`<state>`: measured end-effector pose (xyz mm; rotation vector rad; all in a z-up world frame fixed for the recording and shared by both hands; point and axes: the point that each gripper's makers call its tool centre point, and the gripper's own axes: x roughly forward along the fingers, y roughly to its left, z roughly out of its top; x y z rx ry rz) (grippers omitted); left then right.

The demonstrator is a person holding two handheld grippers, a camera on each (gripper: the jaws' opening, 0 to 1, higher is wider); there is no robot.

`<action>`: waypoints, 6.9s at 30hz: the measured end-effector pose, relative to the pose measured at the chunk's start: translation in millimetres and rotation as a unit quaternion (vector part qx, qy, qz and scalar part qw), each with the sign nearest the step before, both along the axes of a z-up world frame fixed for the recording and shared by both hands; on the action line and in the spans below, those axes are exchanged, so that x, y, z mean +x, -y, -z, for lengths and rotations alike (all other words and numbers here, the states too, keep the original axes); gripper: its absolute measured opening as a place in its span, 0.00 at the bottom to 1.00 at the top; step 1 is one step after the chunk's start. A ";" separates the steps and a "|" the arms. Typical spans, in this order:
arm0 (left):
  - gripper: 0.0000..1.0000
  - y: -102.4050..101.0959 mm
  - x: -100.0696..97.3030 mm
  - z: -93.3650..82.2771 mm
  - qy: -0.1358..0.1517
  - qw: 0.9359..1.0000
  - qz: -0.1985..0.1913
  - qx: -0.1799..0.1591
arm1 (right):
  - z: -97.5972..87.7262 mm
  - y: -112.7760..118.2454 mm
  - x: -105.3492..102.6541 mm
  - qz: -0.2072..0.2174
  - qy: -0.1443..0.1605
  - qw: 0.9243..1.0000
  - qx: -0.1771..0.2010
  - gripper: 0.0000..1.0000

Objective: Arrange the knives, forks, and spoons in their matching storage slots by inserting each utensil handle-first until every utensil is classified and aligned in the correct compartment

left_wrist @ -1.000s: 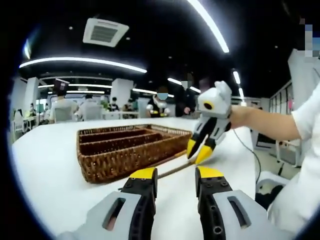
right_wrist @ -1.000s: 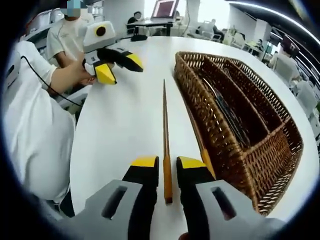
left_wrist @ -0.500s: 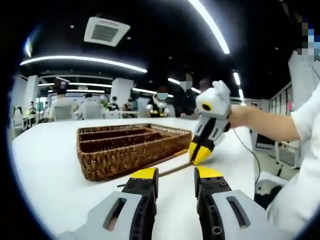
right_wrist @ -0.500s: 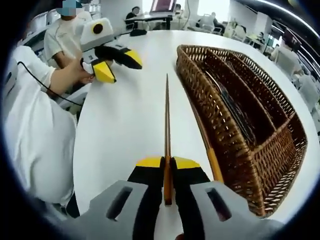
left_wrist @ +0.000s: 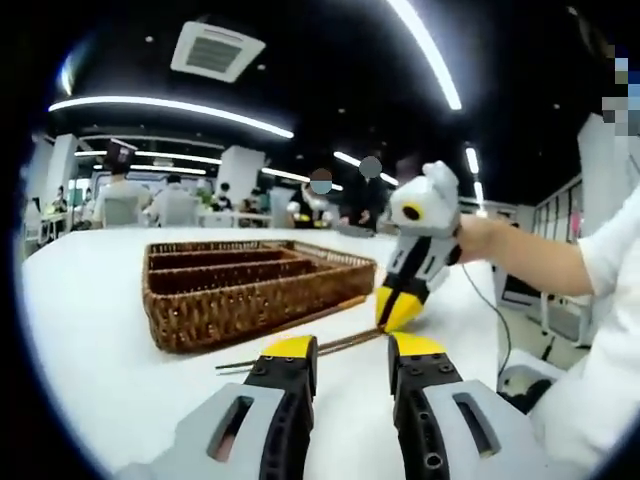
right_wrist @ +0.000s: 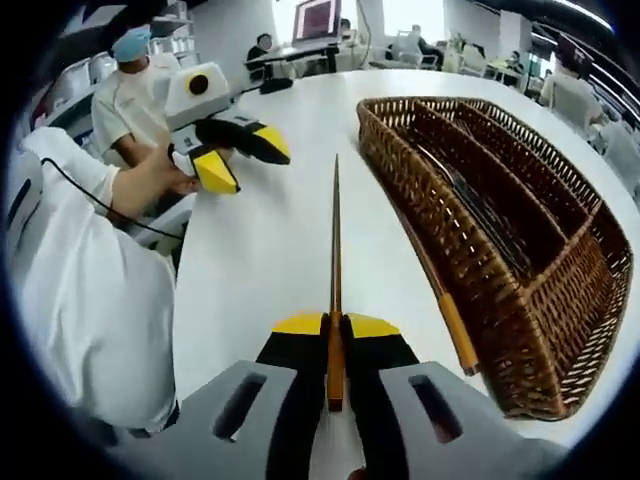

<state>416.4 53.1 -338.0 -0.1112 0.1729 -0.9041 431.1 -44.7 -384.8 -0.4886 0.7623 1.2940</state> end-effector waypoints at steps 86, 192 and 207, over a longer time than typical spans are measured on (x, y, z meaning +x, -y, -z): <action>0.03 72.4 19.2 -22.7 -0.152 0.974 0.062 -0.155 | -49.9 -35.2 -10.6 0.038 -0.115 0.951 0.285 0.06; 0.37 32.2 9.0 -3.1 0.076 0.988 -0.050 0.128 | -45.4 82.6 163.3 0.416 -0.234 0.878 -0.040 0.05; 0.39 25.7 5.8 -1.9 0.069 0.988 -0.051 0.131 | -27.5 82.2 175.8 0.470 -0.243 0.846 -0.071 0.05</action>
